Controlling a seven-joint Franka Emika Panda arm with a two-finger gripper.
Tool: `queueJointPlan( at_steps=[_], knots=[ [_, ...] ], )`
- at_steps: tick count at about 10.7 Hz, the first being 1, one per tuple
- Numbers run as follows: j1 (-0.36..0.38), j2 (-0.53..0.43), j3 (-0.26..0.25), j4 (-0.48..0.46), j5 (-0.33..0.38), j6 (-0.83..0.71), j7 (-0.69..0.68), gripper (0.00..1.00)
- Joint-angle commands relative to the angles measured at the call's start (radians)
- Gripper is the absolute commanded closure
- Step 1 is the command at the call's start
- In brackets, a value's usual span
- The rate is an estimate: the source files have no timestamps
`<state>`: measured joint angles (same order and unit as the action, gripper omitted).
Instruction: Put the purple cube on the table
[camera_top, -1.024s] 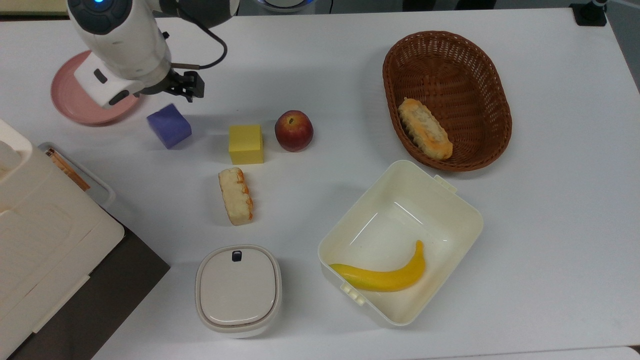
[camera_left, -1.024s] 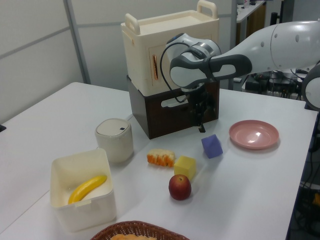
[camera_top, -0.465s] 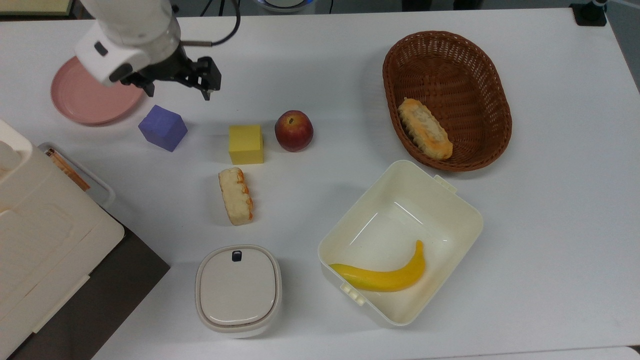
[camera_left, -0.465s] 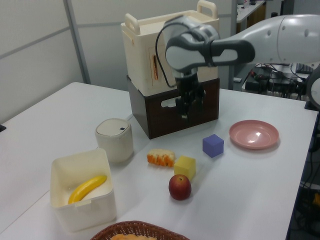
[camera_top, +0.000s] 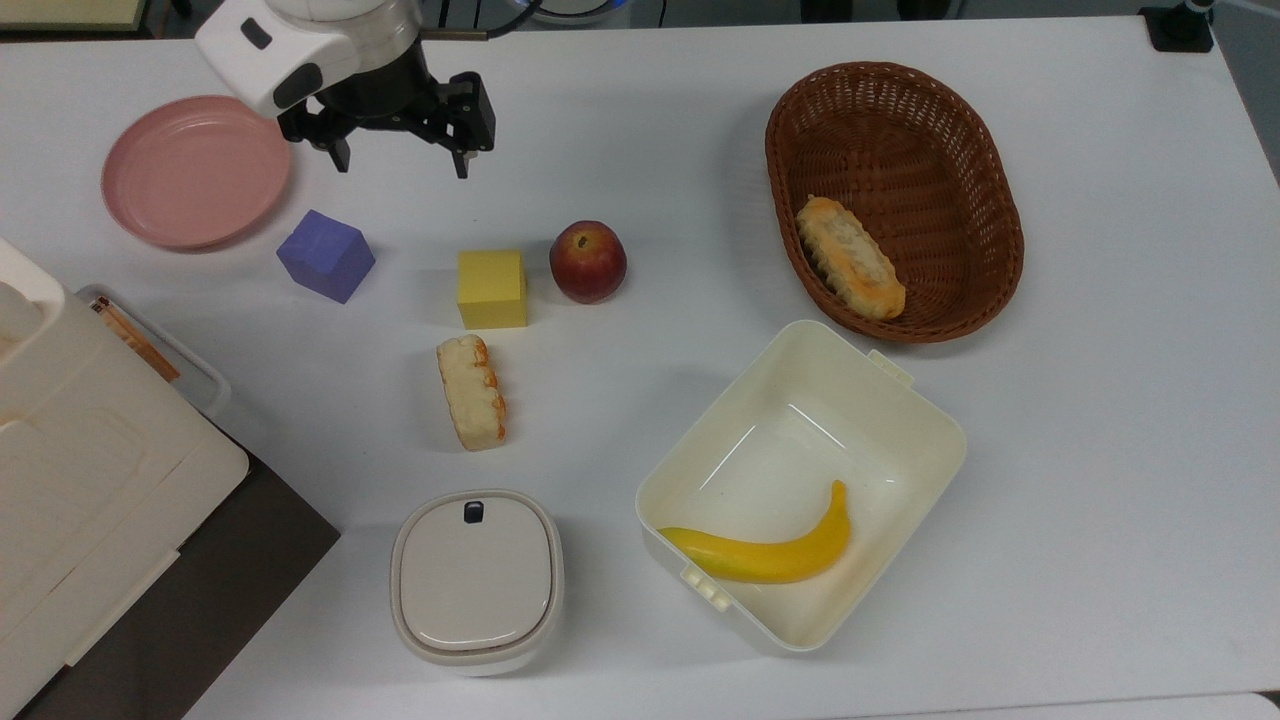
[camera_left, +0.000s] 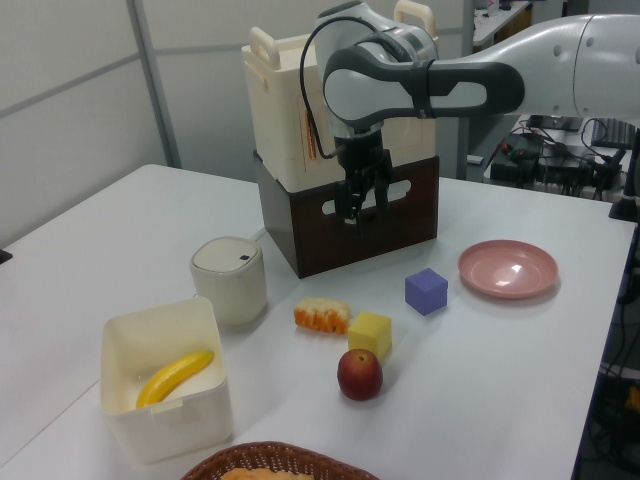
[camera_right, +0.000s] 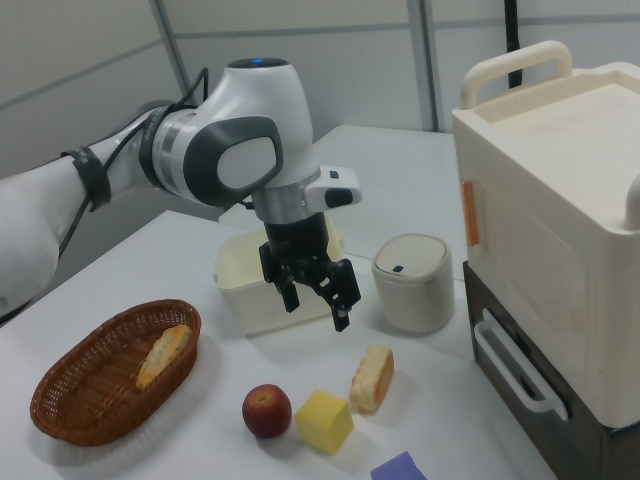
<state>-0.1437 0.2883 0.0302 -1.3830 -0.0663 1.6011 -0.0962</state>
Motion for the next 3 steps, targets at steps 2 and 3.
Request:
queueJointPlan(
  at_steps=[2, 3],
  knots=[
    [0.009, -0.027, -0.010, -0.014, -0.020, -0.004, 0.012, 0.00],
    [0.010, -0.028, -0.012, -0.014, -0.026, 0.013, 0.004, 0.00]
  ],
)
